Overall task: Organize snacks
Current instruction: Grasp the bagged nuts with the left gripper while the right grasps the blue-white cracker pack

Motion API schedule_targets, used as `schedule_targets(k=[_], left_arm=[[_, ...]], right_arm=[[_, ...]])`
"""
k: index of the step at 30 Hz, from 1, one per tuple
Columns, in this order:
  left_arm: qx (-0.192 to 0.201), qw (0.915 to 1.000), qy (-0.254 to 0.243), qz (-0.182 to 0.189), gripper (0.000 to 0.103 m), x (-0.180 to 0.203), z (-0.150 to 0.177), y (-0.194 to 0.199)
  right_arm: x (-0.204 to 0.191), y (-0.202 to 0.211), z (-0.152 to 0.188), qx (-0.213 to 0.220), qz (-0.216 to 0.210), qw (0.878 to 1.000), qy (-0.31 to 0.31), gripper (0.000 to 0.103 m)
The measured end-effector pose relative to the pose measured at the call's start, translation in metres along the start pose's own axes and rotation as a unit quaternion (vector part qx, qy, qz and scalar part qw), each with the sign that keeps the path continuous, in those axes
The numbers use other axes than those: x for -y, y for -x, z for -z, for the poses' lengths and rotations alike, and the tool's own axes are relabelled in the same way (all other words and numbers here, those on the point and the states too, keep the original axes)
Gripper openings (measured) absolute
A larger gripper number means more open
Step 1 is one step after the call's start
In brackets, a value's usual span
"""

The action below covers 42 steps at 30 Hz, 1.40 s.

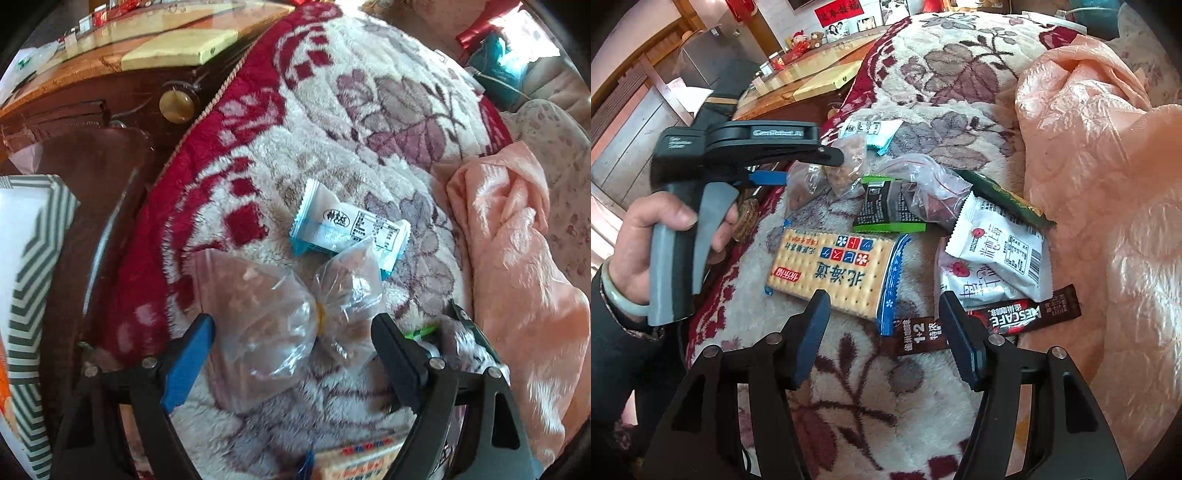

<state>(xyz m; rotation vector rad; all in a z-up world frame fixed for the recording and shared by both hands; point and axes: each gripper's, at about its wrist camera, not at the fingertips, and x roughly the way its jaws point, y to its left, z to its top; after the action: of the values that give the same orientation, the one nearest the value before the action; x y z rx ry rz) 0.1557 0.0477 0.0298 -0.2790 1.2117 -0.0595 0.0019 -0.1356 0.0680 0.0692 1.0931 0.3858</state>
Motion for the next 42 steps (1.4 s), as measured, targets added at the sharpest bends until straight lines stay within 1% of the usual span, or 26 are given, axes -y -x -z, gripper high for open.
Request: schedule_targets(k=[4,7,8,9,11,13,16,19,23,25,28,31,34,38,42], left_arm=[[-0.006,0.9998,-0.010,-0.016,0.090,0.005,0.001,-0.009],[-0.009,0.9999,-0.002,-0.008,0.089,0.002,0.000,-0.011],[-0.008,1.0000,0.003,-0.003,0.083,0.000,0.000,-0.011],[-0.006,1.0000,0.003,-0.002,0.080,-0.001,0.001,-0.010],[0.000,1.0000,-0.001,-0.003,0.068,-0.001,0.002,-0.008],[0.007,1.0000,-0.005,-0.001,0.062,-0.002,0.003,-0.005],[0.014,0.9999,-0.008,0.005,0.055,-0.003,0.007,-0.002],[0.016,0.9998,-0.008,0.012,0.051,-0.004,0.014,0.004],[0.015,0.9996,-0.010,0.023,0.048,-0.004,0.022,0.009],[0.016,0.9994,-0.012,0.028,0.047,-0.004,0.026,0.013],[0.022,0.9991,-0.011,0.034,0.046,-0.005,0.030,0.020],[0.025,0.9989,-0.011,0.038,0.046,-0.006,0.034,0.025],[0.027,0.9989,-0.008,0.037,0.046,-0.009,0.037,0.027],[0.029,0.9989,-0.002,0.036,0.046,-0.014,0.041,0.031],[0.032,0.9989,-0.001,0.036,0.046,-0.015,0.044,0.034]], right_arm=[[0.004,-0.001,-0.001,0.000,0.001,1.000,-0.005,0.061],[0.009,0.000,-0.006,0.003,0.009,1.000,-0.005,0.061],[0.011,0.001,-0.008,0.006,0.011,1.000,-0.006,0.061],[0.014,0.002,-0.011,0.009,0.014,1.000,-0.009,0.061],[0.019,0.006,-0.018,0.018,0.019,1.000,-0.016,0.061],[0.024,0.011,-0.025,0.030,0.025,0.999,-0.021,0.061],[0.028,0.017,-0.031,0.038,0.026,0.999,-0.021,0.061],[0.031,0.021,-0.029,0.040,0.027,0.999,-0.020,0.061],[0.041,0.014,-0.022,0.027,0.046,0.998,-0.027,0.061],[0.047,0.013,-0.020,0.024,0.047,0.998,-0.039,0.061],[0.054,0.016,-0.017,0.026,0.030,0.997,-0.059,0.061],[0.054,0.017,-0.013,0.021,0.025,0.997,-0.065,0.061],[0.046,0.016,-0.007,0.004,0.015,0.998,-0.055,0.061],[0.033,0.008,0.005,-0.029,0.004,0.999,-0.045,0.061],[0.026,0.008,0.009,-0.021,-0.016,0.998,-0.054,0.061]])
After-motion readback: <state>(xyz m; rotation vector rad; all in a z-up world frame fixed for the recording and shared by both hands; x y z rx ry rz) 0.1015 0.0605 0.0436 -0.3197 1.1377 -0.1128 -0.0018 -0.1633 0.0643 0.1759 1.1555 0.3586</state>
